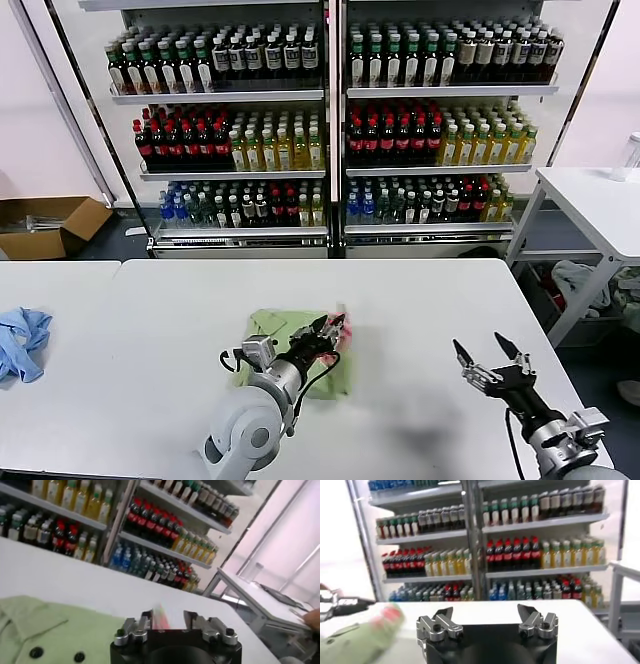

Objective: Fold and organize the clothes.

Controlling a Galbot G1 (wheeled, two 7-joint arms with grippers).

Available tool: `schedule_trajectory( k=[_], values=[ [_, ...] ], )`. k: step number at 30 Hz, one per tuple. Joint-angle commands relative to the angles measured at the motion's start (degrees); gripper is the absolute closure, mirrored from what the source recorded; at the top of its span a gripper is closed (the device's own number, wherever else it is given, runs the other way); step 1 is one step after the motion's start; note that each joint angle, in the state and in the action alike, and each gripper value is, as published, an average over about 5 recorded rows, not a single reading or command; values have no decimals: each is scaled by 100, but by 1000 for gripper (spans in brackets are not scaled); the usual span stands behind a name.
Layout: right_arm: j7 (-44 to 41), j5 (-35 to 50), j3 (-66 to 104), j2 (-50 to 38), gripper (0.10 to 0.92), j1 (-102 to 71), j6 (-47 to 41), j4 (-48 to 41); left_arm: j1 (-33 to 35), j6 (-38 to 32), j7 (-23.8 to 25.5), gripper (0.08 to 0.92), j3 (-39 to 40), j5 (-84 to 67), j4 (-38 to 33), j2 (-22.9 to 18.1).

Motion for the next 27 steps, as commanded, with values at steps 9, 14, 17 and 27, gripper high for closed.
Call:
schedule_trajectory(
  k=[9,14,17,27],
  values=[
    [648,-216,-2563,-362,203,1472,-1451,-615,702,-272,1587,290,-1143,784,-581,776],
    [670,-592,-3230,-166,203,2021,-1461,-1068,973,-272,1683,187,-1350,926,-794,791],
    [646,-654,-3518,-108,203,2297,-1491,-1290,1132,-294,1743,178,-1486,1042,-833,798],
    [725,-633,-4042,-5,353,2839,-1661,-1751,1411,-275,1710,177,-1776,1055,-1015,762]
  ],
)
